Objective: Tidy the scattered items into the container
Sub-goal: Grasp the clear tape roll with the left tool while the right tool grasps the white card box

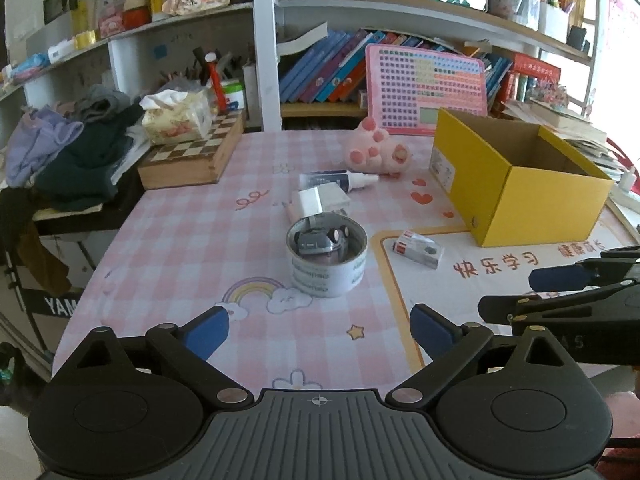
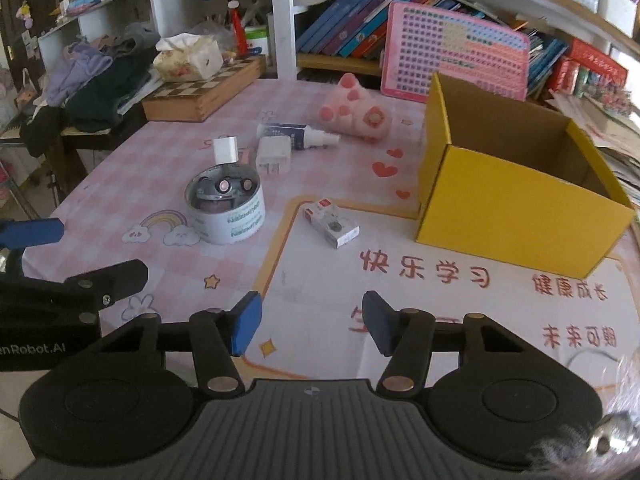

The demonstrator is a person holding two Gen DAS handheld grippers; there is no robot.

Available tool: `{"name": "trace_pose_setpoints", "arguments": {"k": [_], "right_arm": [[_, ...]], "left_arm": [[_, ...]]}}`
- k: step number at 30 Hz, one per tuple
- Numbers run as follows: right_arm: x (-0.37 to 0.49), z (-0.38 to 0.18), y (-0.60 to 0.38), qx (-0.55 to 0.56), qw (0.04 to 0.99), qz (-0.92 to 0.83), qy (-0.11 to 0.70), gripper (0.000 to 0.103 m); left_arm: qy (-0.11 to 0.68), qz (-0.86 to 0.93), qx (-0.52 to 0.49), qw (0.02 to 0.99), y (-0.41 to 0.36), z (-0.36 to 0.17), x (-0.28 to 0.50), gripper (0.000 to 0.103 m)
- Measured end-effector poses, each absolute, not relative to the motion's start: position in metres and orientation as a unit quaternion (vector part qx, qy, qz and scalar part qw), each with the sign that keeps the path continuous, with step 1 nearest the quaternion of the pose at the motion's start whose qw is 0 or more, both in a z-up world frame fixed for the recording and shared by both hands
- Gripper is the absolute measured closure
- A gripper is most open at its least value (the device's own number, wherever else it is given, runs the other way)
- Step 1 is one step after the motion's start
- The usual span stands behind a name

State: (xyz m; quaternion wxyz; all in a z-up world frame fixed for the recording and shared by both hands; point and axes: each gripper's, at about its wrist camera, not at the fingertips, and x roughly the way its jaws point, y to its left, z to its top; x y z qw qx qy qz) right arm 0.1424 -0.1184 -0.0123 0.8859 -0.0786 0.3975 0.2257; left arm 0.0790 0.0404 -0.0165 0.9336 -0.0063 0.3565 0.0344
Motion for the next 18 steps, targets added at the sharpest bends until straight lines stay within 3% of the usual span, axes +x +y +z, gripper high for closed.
{"name": "trace_pose_setpoints", "arguments": {"k": [18], "right_arm": [[0.227,-0.038,-0.098,-0.113,0.853,0.278,0.426,0.049]], "left_arm": [[0.393,0.067,-0.048,0.916,0.057,-0.037,0.161,0.004]]}}
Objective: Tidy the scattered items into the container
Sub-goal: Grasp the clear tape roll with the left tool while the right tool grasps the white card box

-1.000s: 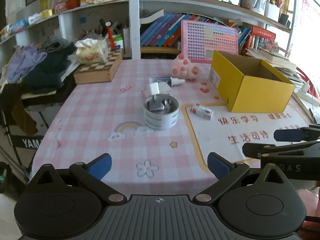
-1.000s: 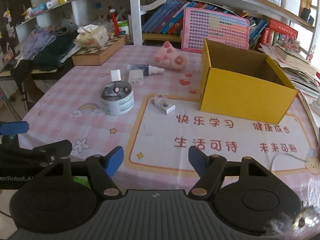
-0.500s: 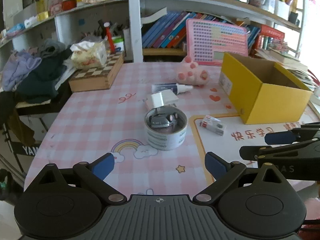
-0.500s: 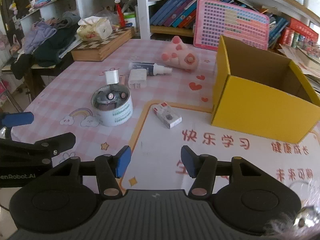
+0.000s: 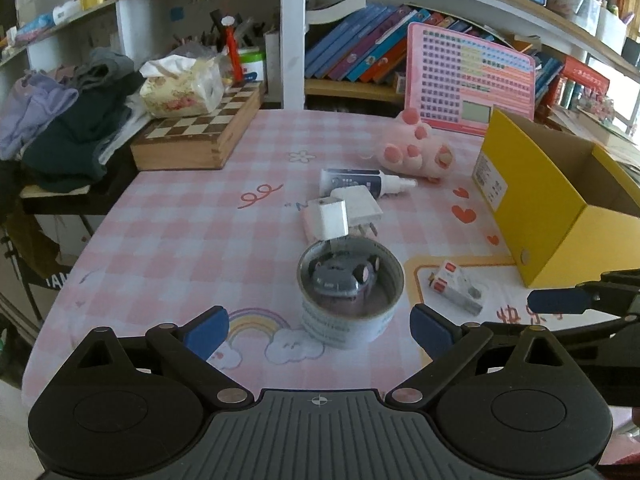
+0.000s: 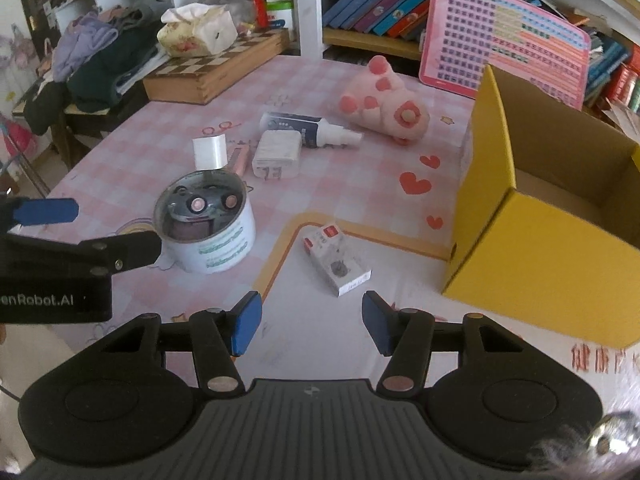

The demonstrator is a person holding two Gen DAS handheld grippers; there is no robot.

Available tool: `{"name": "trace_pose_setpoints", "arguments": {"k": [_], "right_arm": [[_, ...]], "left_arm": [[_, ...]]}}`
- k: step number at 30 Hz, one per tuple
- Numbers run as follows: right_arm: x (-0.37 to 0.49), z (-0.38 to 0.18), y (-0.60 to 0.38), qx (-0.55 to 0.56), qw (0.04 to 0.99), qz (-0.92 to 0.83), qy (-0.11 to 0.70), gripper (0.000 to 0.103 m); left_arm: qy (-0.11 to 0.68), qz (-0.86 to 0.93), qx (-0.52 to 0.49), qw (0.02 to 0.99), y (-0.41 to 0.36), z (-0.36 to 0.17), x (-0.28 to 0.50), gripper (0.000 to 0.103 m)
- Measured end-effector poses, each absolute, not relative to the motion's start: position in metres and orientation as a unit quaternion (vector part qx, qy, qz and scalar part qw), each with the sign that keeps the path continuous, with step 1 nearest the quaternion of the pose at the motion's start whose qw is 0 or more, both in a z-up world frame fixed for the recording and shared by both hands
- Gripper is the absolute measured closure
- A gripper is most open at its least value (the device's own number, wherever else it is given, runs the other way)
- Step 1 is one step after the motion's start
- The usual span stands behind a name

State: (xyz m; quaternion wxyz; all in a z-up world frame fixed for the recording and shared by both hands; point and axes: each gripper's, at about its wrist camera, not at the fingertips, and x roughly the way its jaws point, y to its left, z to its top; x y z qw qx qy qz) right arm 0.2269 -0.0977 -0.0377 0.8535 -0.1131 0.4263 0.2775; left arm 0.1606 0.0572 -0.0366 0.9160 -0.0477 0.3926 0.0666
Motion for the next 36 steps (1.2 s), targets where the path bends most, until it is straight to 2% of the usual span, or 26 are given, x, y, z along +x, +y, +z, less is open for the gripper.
{"name": "trace_pose_setpoints", "arguments": {"k": [11,33,36], "right_arm": [[0.251,-0.054,-0.076,-0.186,0.836,0.312,0.41,0.048],[0.289,-0.078,-0.064,-0.198,0.816,0.312,0.444,0.048],[0.291,-0.078,-0.065,-0.194,0.815,0.316,0.446,0.048]], "left_arm": [[0.416,0.053,-0.05,0.906,0.058,-0.051,0.207,0.004],[0.454,0.015,-0.032,0.89,0.047,-0.075,0.245,0.006],[0.464,0.021,-0.021,0.885,0.048,-0.079,0.247,0.016]]}}
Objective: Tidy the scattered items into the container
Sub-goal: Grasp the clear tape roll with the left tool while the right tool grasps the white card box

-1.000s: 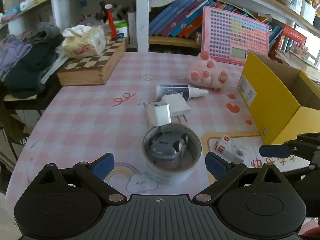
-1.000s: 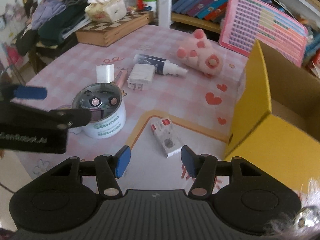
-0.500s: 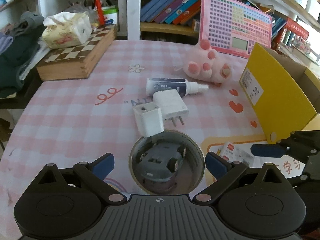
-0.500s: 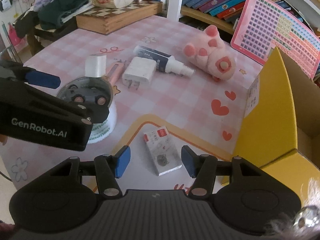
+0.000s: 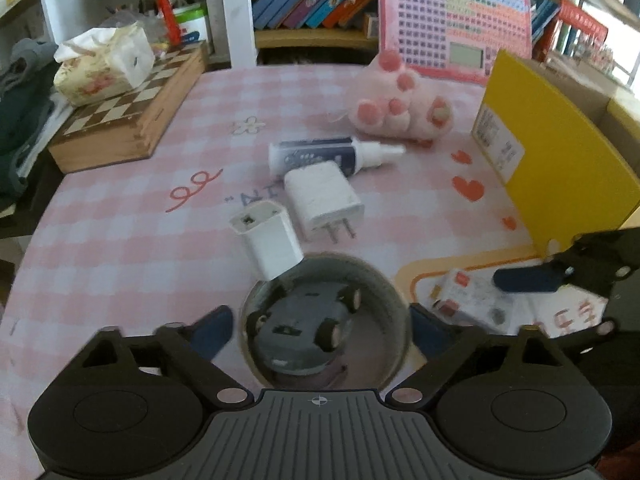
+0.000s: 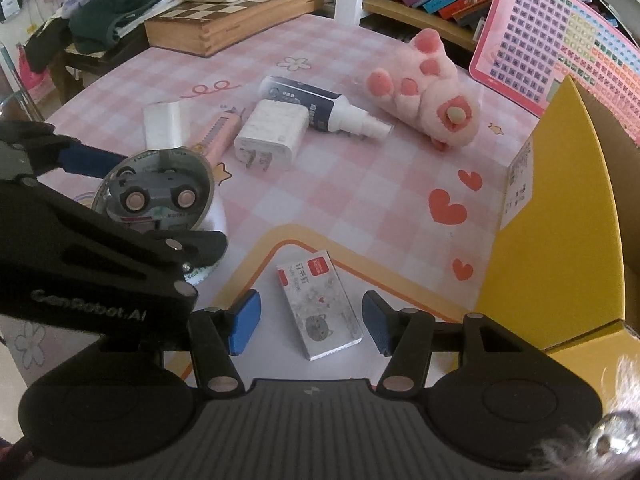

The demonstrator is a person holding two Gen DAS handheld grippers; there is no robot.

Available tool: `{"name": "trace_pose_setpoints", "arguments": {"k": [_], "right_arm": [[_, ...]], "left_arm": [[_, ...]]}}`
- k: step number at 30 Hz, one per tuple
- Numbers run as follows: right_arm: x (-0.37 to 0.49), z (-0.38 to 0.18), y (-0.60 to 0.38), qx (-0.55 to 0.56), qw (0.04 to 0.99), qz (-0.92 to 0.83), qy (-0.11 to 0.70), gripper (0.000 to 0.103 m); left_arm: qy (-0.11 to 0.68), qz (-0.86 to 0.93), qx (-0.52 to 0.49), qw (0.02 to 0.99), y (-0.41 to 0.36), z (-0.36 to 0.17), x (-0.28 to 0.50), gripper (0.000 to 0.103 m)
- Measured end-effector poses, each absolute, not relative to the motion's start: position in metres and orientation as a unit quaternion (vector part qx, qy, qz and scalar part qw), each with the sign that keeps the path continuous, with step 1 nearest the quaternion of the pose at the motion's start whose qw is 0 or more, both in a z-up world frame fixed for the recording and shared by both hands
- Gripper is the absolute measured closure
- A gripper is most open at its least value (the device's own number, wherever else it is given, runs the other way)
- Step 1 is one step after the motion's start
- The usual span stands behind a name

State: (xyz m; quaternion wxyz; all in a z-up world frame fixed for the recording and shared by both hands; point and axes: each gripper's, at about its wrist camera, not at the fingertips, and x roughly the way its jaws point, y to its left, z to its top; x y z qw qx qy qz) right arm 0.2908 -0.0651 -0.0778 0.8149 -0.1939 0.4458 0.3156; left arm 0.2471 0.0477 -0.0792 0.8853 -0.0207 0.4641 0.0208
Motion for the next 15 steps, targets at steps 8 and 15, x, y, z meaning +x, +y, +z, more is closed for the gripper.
{"name": "trace_pose_setpoints", "arguments": {"k": [8,15], "right_arm": [[0.292,-0.078,-0.067,-0.181,0.809,0.331,0.451,0.059],[0.287,-0.076,-0.064,-0.184,0.802,0.351,0.447,0.075]], "left_arm": [[0.447,0.031,-0.02,0.894,0.046,-0.066,0.239,0.018],[0.429,0.032,-0.063,0.901,0.048,-0.044,0.228,0.018]]}}
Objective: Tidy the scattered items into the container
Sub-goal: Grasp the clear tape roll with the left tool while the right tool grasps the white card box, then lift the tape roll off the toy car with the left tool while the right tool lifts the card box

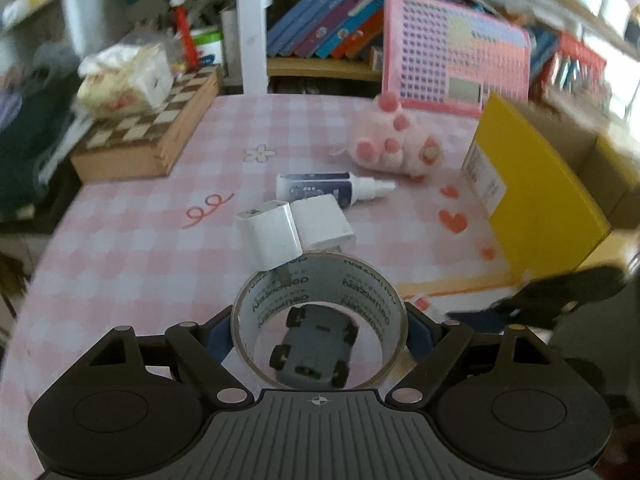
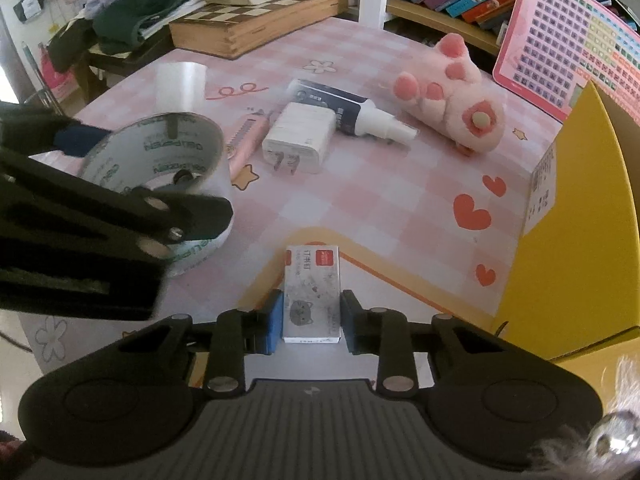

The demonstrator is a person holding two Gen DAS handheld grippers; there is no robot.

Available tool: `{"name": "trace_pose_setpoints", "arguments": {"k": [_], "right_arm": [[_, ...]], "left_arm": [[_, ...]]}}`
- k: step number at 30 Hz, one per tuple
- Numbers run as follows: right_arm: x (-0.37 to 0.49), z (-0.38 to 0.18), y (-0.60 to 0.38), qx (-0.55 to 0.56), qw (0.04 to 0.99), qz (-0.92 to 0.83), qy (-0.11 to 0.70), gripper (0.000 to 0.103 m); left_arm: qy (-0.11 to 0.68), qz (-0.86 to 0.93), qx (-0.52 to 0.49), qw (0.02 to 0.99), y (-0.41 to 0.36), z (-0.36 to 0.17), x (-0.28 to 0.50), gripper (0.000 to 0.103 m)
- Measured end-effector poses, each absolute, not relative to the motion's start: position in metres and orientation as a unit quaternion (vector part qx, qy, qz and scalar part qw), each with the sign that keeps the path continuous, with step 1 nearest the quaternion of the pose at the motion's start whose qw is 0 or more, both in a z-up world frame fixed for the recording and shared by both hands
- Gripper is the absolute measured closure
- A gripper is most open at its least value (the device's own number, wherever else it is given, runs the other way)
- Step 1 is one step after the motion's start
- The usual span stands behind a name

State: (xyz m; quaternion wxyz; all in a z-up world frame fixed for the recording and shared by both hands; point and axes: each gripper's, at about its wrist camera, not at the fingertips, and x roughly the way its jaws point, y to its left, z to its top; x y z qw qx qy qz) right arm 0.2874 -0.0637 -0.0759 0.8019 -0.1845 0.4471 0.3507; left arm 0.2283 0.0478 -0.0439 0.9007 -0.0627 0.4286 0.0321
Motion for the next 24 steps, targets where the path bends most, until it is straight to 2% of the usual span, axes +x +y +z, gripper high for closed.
{"name": "trace_pose_setpoints", "arguments": {"k": [3,5,6,15,17,19,21,22,24], "right_arm": [[0.286,-0.075,-0.064,-0.182,0.801,0.353,0.449,0.075],[0.285,-0.074,-0.065,-0.182,0.799,0.358,0.447,0.075],[0.285,-0.075,-0.065,-0.181,0.798,0.359,0.449,0.075],[0.287,-0.073,-0.069,-0.176,0.797,0.366,0.447,0.075],[0.287,-0.073,-0.069,-0.177,0.798,0.367,0.445,0.075],[0.287,-0.073,-0.07,-0.177,0.797,0.368,0.445,0.075],[0.288,-0.075,-0.069,-0.176,0.794,0.369,0.449,0.075],[0.287,-0.075,-0.068,-0.177,0.794,0.371,0.449,0.075],[0.286,-0.073,-0.068,-0.179,0.794,0.374,0.444,0.075]], "left_arm": [[0.438,0.063,-0.066,0.894,0.051,-0.045,0.227,0.019],[0.411,0.054,-0.063,0.908,0.05,-0.033,0.222,0.019],[0.417,0.059,-0.041,0.906,0.047,-0.034,0.225,0.019],[0.462,0.066,-0.077,0.881,0.053,-0.05,0.227,0.019],[0.432,0.066,-0.086,0.895,0.053,-0.031,0.221,0.019],[0.413,0.061,-0.047,0.908,0.044,-0.02,0.219,0.019],[0.469,0.073,-0.067,0.878,0.052,-0.045,0.229,0.019],[0.469,0.076,-0.095,0.875,0.057,-0.046,0.227,0.019],[0.439,0.065,-0.072,0.893,0.049,-0.032,0.224,0.019]]}}
